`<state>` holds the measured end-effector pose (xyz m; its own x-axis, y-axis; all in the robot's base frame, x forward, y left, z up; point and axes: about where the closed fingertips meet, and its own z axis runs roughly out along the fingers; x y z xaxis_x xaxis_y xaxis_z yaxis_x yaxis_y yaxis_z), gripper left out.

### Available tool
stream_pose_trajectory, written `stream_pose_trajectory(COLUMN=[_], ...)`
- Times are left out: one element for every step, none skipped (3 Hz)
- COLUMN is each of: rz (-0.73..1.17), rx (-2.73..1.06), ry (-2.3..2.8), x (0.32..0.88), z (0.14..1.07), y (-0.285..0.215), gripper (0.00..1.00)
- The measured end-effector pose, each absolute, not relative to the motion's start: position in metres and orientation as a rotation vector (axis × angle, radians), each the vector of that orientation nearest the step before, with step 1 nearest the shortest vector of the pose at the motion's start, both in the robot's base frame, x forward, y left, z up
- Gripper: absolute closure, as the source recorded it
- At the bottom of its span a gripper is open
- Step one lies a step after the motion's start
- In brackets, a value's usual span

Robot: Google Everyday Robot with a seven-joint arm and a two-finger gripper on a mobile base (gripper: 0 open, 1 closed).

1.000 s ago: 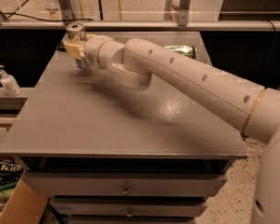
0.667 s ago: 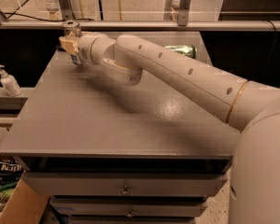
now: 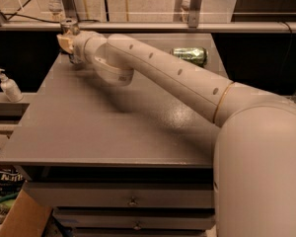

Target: Move redbull can near rxbar chocolate

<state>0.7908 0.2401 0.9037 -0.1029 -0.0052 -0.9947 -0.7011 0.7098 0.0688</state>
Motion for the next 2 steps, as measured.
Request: stream_pose_trajectory(rz=[0.635, 0.63], rx=[-0.547, -0.517], ry=[1.585, 1.582], x=[0.804, 0.812], z=[0.902, 0.9], y=[0.256, 0.268], gripper=[1.0, 1.0])
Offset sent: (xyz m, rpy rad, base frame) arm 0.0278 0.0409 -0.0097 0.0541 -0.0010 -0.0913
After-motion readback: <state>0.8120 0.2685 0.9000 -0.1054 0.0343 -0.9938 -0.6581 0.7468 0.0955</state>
